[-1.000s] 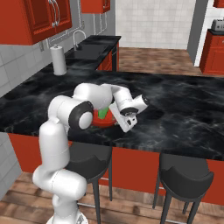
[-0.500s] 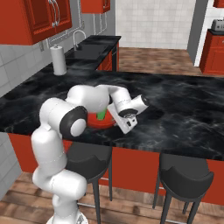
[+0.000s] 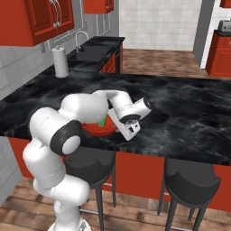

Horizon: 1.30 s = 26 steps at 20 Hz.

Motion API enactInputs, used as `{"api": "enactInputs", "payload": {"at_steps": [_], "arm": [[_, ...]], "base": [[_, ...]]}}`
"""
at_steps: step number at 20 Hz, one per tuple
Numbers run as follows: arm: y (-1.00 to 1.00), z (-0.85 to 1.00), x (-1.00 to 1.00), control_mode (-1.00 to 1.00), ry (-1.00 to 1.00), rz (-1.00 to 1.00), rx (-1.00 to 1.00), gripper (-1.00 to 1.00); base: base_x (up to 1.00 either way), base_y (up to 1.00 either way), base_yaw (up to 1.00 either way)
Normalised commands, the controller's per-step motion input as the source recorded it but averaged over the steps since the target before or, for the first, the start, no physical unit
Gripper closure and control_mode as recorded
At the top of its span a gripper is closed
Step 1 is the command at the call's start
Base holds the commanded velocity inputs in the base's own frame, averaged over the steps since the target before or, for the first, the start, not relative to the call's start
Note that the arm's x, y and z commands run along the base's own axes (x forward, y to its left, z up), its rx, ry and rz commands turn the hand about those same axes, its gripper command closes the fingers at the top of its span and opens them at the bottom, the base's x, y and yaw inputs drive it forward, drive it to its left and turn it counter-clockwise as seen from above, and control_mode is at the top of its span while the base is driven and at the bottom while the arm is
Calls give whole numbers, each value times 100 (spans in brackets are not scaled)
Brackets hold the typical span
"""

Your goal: Place the cup inside the bowl on the dining table and move the bowl to any counter.

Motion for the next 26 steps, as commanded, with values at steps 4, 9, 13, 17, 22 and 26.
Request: {"api": "enactInputs", "payload": {"at_steps": [4, 9, 13, 17, 22, 26], "arm": [[0, 10, -48, -100, 0, 0, 0, 100], [0, 18, -54, -100, 0, 0, 0, 100], [0, 32, -51, -100, 0, 0, 0, 100], [0, 39, -46, -100, 0, 0, 0, 100], [0, 46, -43, -100, 0, 0, 0, 100], [0, 46, -38, -100, 0, 0, 0, 100]], "base": [[0, 0, 0], [0, 0, 0], [0, 0, 0], [0, 0, 0], [0, 0, 0], [0, 0, 0]]}}
